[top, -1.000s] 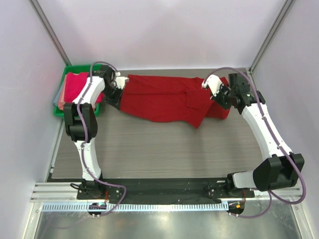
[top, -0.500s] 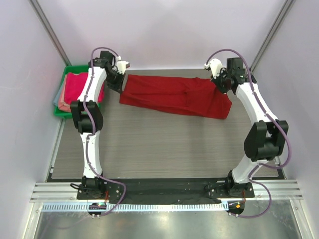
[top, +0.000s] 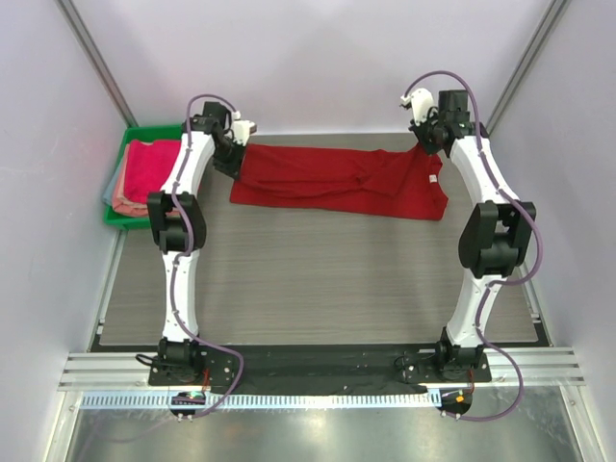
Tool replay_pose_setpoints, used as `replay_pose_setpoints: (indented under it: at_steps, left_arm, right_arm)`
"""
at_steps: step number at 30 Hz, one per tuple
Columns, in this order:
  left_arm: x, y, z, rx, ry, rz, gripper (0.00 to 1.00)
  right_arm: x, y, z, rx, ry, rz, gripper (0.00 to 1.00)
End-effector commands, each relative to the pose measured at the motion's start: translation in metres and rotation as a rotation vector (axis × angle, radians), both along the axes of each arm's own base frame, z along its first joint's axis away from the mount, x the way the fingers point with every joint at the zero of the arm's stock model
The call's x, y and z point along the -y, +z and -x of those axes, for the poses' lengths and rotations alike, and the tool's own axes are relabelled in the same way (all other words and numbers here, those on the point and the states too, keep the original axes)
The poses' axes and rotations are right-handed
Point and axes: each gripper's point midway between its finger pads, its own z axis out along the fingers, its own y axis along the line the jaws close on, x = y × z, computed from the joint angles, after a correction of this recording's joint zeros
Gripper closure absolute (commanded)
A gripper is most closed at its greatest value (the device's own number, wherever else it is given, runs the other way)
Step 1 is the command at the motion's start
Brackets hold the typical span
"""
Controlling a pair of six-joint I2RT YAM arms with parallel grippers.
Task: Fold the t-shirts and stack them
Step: Fold the tshirt
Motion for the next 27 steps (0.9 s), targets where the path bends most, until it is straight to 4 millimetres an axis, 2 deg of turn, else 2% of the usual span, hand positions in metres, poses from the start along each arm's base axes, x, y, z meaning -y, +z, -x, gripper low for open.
replay_pose_setpoints:
  at_steps: [1,3,5,7,8,9,11,12,14,15,17,19,21,23,24,25,26,27]
  left_arm:
    - [0.002,0.019,-0.031,0.131,0.02,0.0,1.0]
    - [0.002,0.019,-0.037,0.15,0.03,-0.005,1.0]
    - [0.001,0.02,-0.045,0.176,0.038,-0.012,1.0]
    - [-0.001,0.017,-0.049,0.186,0.047,-0.028,1.0]
    - [-0.002,0.016,-0.051,0.19,0.052,-0.03,1.0]
    - [-0.004,0.013,-0.053,0.189,0.059,-0.038,1.0]
    - [-0.006,0.011,-0.057,0.199,0.079,-0.046,0.9]
    - [-0.006,0.009,-0.059,0.203,0.095,-0.046,0.85]
    - [-0.01,0.011,-0.063,0.217,0.126,-0.06,0.85]
    - [-0.013,0.013,-0.066,0.228,0.145,-0.066,0.85]
    - [-0.018,0.022,-0.071,0.258,0.181,-0.082,0.77]
    - [-0.021,0.042,-0.077,0.313,0.216,-0.084,0.74]
    - [-0.023,0.056,-0.079,0.346,0.235,-0.091,0.7]
    - [-0.019,0.07,-0.075,0.366,0.221,-0.089,0.68]
    - [-0.011,0.072,-0.07,0.359,0.198,-0.079,0.68]
    - [-0.006,0.065,-0.064,0.332,0.173,-0.073,0.68]
    - [0.005,0.067,-0.057,0.323,0.118,-0.041,0.68]
    - [0.01,0.062,-0.051,0.303,0.091,-0.036,0.69]
  right_arm:
    - [0.002,0.025,-0.027,0.096,-0.026,-0.012,0.99]
    - [0.002,0.027,-0.035,0.111,-0.029,-0.01,0.99]
    - [0.003,0.015,-0.043,0.096,-0.033,-0.011,0.99]
    - [0.003,0.017,-0.051,0.112,-0.037,-0.016,0.99]
    - [0.003,0.005,-0.056,0.098,-0.045,-0.016,0.99]
    - [0.003,0.009,-0.062,0.117,-0.048,-0.017,0.99]
    - [0.005,-0.004,-0.071,0.109,-0.056,-0.017,0.99]
    - [0.005,-0.002,-0.077,0.13,-0.069,-0.023,0.98]
    - [0.01,-0.002,-0.086,0.152,-0.1,-0.011,0.97]
    - [0.017,0.005,-0.094,0.19,-0.152,-0.001,0.96]
    - [0.027,0.016,-0.099,0.232,-0.205,0.018,0.83]
    - [0.035,0.034,-0.097,0.279,-0.258,0.023,0.72]
    - [0.039,0.045,-0.088,0.294,-0.302,-0.014,0.67]
    - [0.032,0.044,-0.077,0.275,-0.283,-0.048,0.61]
    - [0.025,0.025,-0.065,0.204,-0.261,-0.068,0.59]
    - [-0.001,0.024,-0.055,0.16,-0.134,-0.144,0.58]
    - [-0.012,-0.002,-0.034,0.039,-0.081,-0.169,0.58]
    - [-0.021,-0.01,-0.024,-0.007,-0.042,-0.195,0.58]
